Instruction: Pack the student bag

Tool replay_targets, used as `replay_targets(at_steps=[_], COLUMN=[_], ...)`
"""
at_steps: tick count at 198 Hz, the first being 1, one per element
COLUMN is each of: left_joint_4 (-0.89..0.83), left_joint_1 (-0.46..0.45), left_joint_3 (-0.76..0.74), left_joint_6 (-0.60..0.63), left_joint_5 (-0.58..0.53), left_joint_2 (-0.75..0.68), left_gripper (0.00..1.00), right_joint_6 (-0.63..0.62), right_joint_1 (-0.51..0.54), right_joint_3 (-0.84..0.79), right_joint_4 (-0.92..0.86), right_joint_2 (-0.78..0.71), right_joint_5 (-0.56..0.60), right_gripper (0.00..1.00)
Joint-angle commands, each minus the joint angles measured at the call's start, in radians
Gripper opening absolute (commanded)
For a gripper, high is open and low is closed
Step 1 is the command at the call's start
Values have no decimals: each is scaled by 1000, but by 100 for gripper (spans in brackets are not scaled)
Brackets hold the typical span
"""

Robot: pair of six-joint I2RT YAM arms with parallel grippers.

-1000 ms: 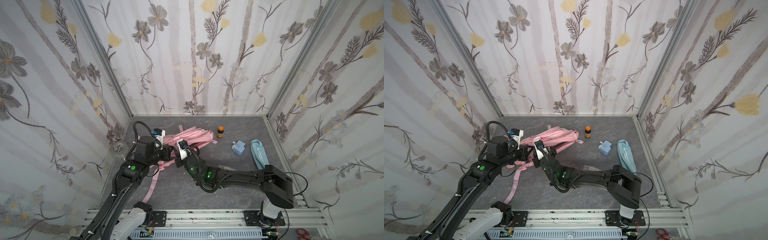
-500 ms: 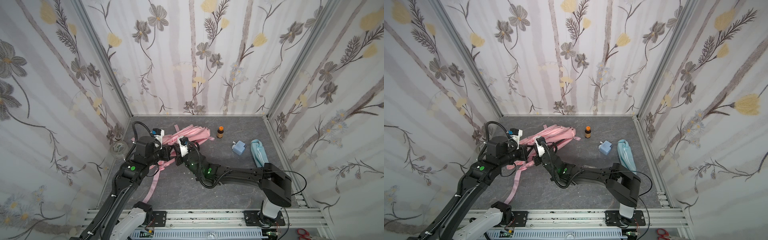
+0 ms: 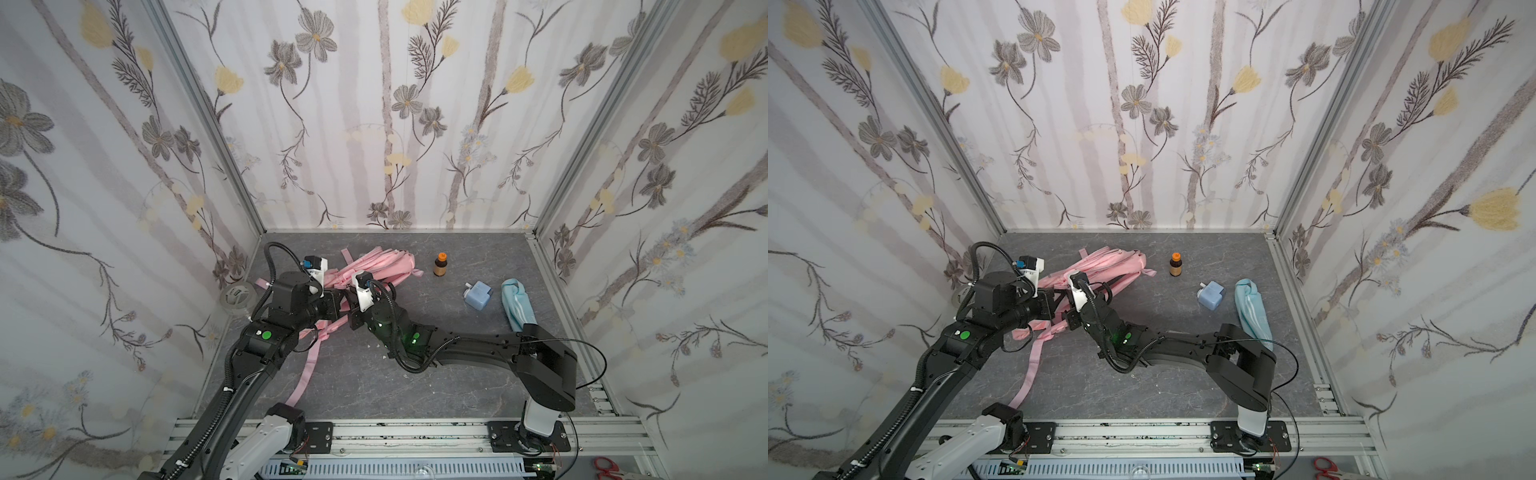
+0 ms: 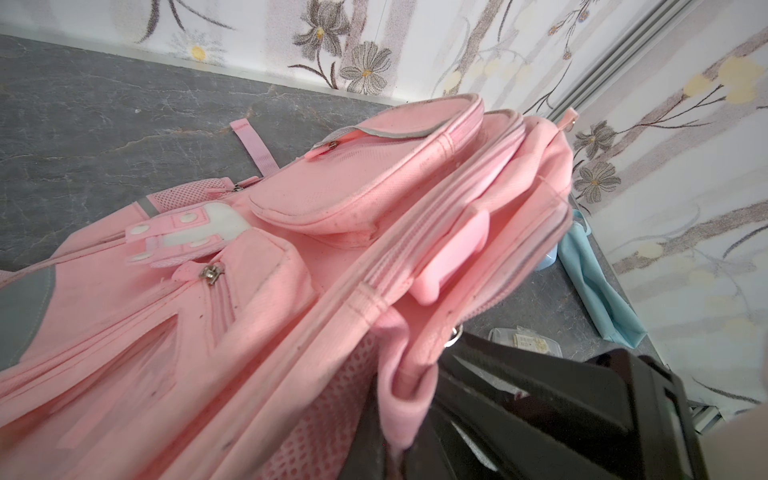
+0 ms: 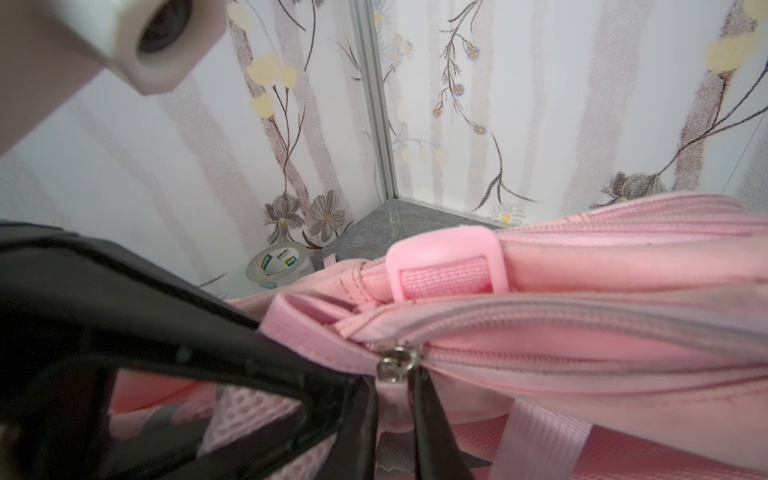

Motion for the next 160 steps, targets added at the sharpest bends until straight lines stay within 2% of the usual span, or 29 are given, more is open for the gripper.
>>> replay_targets(at_steps=[1, 38, 83, 113, 142, 160], left_joint_4=[132, 118, 111, 103, 92, 78], left_joint_1=[-12, -12, -12, -12, -12, -12], left_joint_3=[18, 15, -1, -14, -27, -36], left_joint_6=[-24, -12, -11, -13, 0, 18], left_joint_5=[136, 114, 105, 96, 70, 52], left_joint_2=[-10, -17, -37, -50, -74, -85], left_gripper=[0, 0, 0, 0, 0, 0], right_joint_6=[-27, -32, 98, 232, 357, 418], right_joint_1=[3, 0, -24, -75, -126, -143], right_joint_3=[11, -9, 2, -10, -68, -118], right_joint_4=[-47, -63, -146, -150, -57, -3], right_joint_2=[4, -37, -90, -108, -132, -162], right_joint_5=[-43, -49, -75, -220, -389, -424], right_gripper=[13, 4, 0, 0, 0, 0])
